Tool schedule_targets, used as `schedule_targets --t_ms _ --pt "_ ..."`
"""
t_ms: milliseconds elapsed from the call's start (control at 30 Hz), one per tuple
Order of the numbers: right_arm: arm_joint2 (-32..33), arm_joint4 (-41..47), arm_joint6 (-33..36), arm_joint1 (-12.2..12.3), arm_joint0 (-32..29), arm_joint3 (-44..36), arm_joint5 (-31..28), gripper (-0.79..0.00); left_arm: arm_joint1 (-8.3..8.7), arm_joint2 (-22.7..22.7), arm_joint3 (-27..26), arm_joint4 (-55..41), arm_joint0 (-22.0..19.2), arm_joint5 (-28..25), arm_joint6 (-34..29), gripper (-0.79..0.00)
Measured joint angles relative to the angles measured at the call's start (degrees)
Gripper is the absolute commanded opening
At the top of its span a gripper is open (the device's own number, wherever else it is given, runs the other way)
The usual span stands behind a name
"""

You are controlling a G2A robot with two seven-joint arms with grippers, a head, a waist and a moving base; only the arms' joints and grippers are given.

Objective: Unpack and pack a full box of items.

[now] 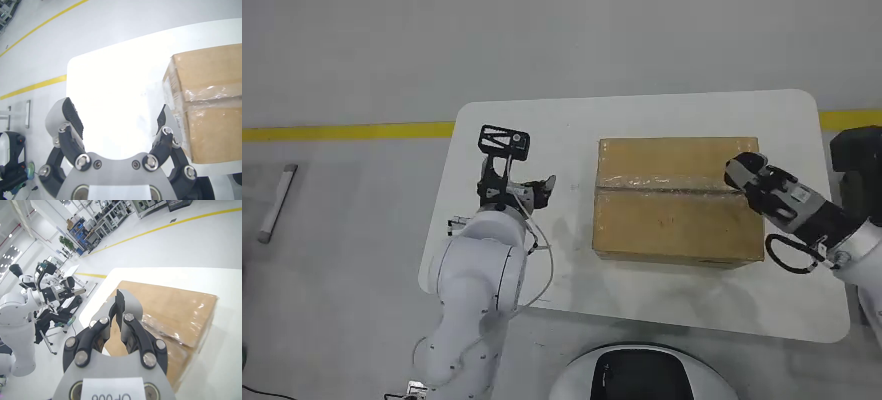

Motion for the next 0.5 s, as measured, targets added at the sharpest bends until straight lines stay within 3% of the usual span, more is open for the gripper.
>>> schedule_targets --t_ms 233,500 --pt "-17.29 -14.92 0.23 -0.98 11.18 0.93 5.53 -0.785 0.88 -8.15 -2.75 -2.49 4.54 -3.75 1.63 0.000" --pt "-37.27 -38.87 -0.12 -3.76 21.91 9.05 14.12 -0.785 1.26 -10.53 -2.60 -4.08 4.86 -5.11 3.40 0.000"
